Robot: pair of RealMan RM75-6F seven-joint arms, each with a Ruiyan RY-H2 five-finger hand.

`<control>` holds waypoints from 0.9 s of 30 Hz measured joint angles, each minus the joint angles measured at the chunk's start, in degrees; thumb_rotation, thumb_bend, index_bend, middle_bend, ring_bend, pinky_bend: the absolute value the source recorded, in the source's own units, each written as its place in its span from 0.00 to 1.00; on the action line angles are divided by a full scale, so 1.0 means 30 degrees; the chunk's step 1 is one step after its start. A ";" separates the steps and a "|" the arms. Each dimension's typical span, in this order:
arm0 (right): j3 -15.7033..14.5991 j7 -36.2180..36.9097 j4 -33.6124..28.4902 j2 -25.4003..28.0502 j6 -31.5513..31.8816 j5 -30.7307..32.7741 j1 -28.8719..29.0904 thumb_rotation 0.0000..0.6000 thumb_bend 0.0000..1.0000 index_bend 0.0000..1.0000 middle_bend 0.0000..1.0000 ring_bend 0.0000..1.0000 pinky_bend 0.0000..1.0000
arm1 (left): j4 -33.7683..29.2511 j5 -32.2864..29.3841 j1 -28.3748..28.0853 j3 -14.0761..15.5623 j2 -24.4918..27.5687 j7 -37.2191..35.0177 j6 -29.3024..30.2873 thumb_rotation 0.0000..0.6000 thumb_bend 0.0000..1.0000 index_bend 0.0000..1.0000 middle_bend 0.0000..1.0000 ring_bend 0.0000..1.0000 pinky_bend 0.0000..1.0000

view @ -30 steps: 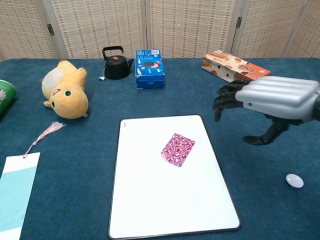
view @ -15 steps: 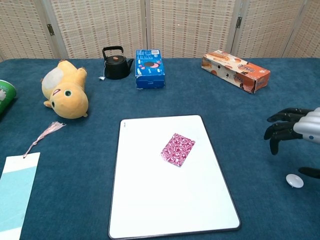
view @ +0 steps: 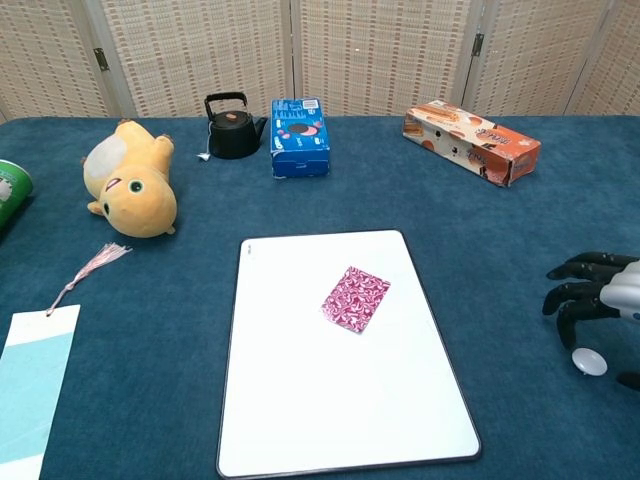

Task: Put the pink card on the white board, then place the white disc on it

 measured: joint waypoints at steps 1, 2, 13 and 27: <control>0.0033 0.0001 0.0035 -0.0031 -0.0022 -0.0003 -0.0021 1.00 0.36 0.38 0.24 0.06 0.02 | -0.0006 0.0015 0.0000 0.0011 -0.0004 -0.0002 0.0008 1.00 0.13 0.12 0.08 0.09 0.00; 0.0077 0.0004 0.0097 -0.0080 -0.0040 -0.0004 -0.0050 1.00 0.36 0.38 0.24 0.06 0.02 | -0.0008 0.0023 0.0010 0.0031 -0.0002 -0.0012 0.0017 1.00 0.13 0.12 0.08 0.09 0.00; 0.0486 -0.0088 0.0592 -0.0510 -0.0507 -0.0002 -0.0178 1.00 0.36 0.40 0.25 0.06 0.02 | 0.0102 -0.0022 0.0160 0.0112 0.0080 -0.0251 0.0177 1.00 0.13 0.12 0.08 0.09 0.00; 0.0833 -0.0496 0.0690 -0.0743 -0.1002 0.0117 -0.0232 1.00 0.36 0.46 0.27 0.07 0.02 | 0.0323 -0.0077 0.0238 0.0108 0.0131 -0.0606 0.0272 1.00 0.13 0.12 0.08 0.09 0.00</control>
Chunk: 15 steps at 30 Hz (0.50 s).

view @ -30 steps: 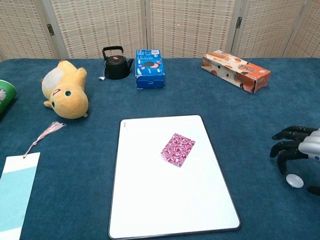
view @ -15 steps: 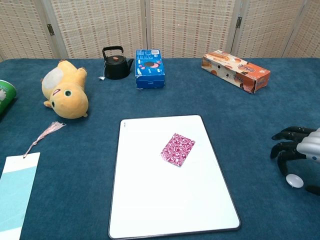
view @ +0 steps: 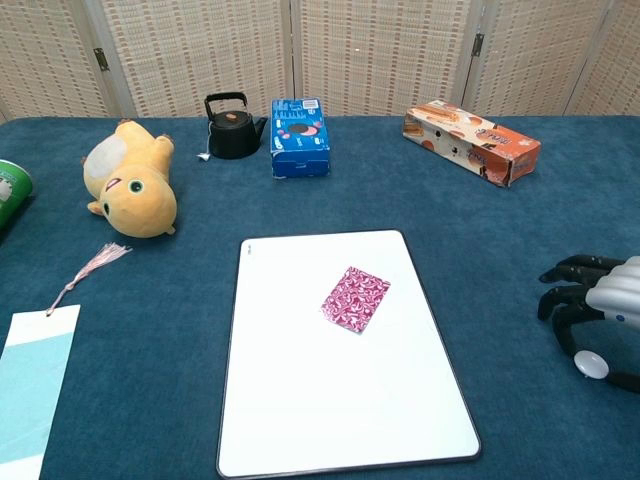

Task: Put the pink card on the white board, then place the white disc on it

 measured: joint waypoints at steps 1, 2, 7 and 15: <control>0.0025 -0.0024 -0.0009 -0.0016 -0.0024 0.0021 -0.0006 1.00 0.35 0.47 0.27 0.07 0.02 | 0.0017 -0.0002 0.0012 0.0003 0.0004 -0.0024 0.0012 1.00 0.13 0.12 0.08 0.09 0.00; 0.0051 -0.0067 -0.0026 -0.0022 -0.0042 0.0025 -0.0006 1.00 0.35 0.48 0.27 0.08 0.02 | 0.0047 -0.0006 0.0035 0.0012 0.0014 -0.0076 0.0029 1.00 0.13 0.12 0.08 0.09 0.00; 0.0271 -0.0175 -0.0371 0.0103 -0.0086 0.0016 0.0106 1.00 0.35 0.48 0.27 0.08 0.02 | 0.0120 0.0023 0.0089 0.0038 0.0052 -0.0208 0.0090 1.00 0.13 0.12 0.08 0.09 0.00; 0.2068 -0.0414 -0.2549 0.0630 -0.1627 0.0936 0.1842 1.00 0.35 0.48 0.27 0.08 0.03 | -0.0061 0.0194 0.0125 0.0067 0.0171 -0.0090 0.0236 1.00 0.13 0.12 0.08 0.09 0.00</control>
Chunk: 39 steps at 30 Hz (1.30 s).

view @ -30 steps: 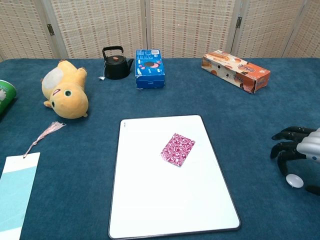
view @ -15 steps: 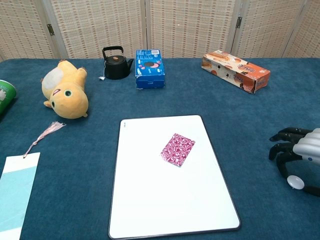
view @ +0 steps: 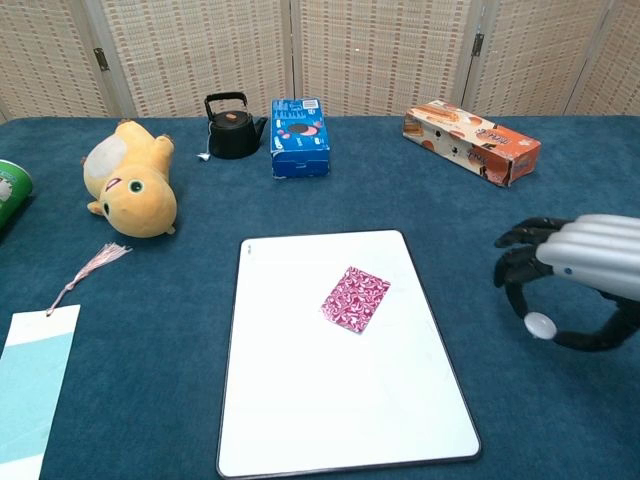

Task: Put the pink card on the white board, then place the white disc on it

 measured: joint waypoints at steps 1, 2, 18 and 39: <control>0.0184 -0.0089 -0.0116 -0.0004 -0.0231 0.0175 0.0195 1.00 0.35 0.48 0.27 0.08 0.03 | -0.0020 0.0010 0.0003 -0.0004 0.0005 0.0001 0.0014 1.00 0.13 0.12 0.08 0.09 0.00; 0.0450 -0.0260 -0.0257 -0.0036 -0.0594 0.0476 0.0487 1.00 0.35 0.48 0.27 0.08 0.03 | -0.0036 0.0005 0.0007 -0.0017 0.0005 -0.0035 0.0029 1.00 0.13 0.12 0.08 0.09 0.00; 0.3297 -0.5901 0.0613 -0.4587 -0.4403 0.7904 0.5788 1.00 0.35 0.49 0.26 0.07 0.03 | 0.0040 -0.0097 0.0214 -0.0048 0.0228 -0.0735 0.0221 1.00 0.13 0.12 0.07 0.09 0.00; 0.2283 -0.7771 0.0385 -0.5016 -0.2471 1.0964 0.7456 1.00 0.35 0.16 0.21 0.05 0.02 | 0.0210 0.0065 0.0281 -0.0031 0.0132 -0.1147 0.0258 1.00 0.13 0.12 0.07 0.09 0.00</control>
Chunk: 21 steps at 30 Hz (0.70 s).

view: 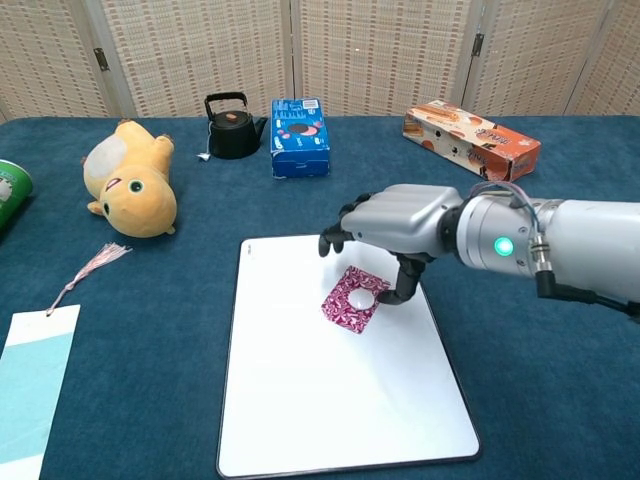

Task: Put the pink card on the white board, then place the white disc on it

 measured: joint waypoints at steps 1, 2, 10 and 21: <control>-0.0028 0.0159 -0.0192 0.0187 0.0269 -0.0190 -0.0137 1.00 0.35 0.16 0.21 0.05 0.02 | -0.0011 0.0029 -0.0014 -0.0023 0.0018 -0.0019 0.0023 1.00 0.13 0.12 0.07 0.09 0.00; -0.0064 0.0347 -0.0418 0.0421 0.0585 -0.0408 -0.0315 1.00 0.35 0.16 0.21 0.05 0.02 | -0.0011 0.0034 -0.0036 -0.0076 0.0032 -0.0035 0.0049 1.00 0.13 0.12 0.07 0.09 0.00; -0.0875 0.2888 -0.2525 0.3711 0.5083 -0.3444 -0.3404 1.00 0.35 0.16 0.13 0.03 0.00 | -0.0073 0.0078 -0.0337 -0.0262 -0.0175 0.0126 -0.0133 1.00 0.13 0.12 0.07 0.09 0.00; -0.3271 0.7440 -0.4071 0.8945 1.1992 -0.7860 -0.9606 1.00 0.35 0.12 0.07 0.00 0.00 | -0.0275 0.0248 -0.0517 -0.0462 -0.0916 0.1541 0.0216 1.00 0.13 0.11 0.07 0.09 0.00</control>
